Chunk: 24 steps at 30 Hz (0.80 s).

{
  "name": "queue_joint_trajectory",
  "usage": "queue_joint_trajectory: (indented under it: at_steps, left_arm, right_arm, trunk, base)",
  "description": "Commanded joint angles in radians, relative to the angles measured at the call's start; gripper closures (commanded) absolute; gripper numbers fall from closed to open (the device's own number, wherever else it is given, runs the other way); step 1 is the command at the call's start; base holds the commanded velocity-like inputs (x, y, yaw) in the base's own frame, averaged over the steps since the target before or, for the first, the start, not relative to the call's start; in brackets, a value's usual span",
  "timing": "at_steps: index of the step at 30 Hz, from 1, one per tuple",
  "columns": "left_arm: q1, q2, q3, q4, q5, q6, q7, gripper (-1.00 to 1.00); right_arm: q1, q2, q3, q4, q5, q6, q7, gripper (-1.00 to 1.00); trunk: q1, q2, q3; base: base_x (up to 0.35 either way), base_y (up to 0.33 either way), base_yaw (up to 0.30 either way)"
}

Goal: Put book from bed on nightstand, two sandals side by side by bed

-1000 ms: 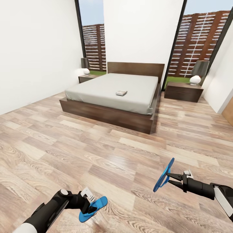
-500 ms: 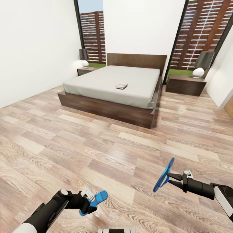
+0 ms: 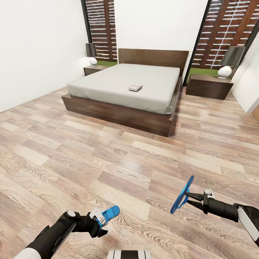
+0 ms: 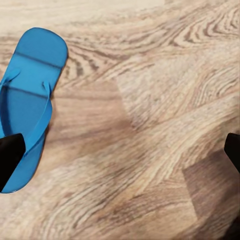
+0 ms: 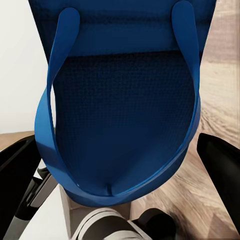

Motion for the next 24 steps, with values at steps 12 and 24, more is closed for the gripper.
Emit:
queue_joint_trajectory:
  at_steps: [12, 24]
  left_arm:
    - [0.000, 0.008, 0.005, -0.002, -0.006, 0.002, 0.013, -1.00]
    - [0.000, 0.042, 0.096, -0.002, -0.007, -0.002, 0.162, -1.00]
  right_arm:
    - [0.000, 0.001, -0.001, 0.000, -0.001, 0.004, 0.000, 1.00]
    - [0.000, 0.003, 0.001, 0.001, -0.001, 0.004, -0.003, 1.00]
  trunk:
    - [0.004, -0.003, -0.040]
    - [0.004, -0.003, -0.040]
  base:
    - [0.000, 0.000, 0.000]
    - [0.000, 0.000, 0.000]
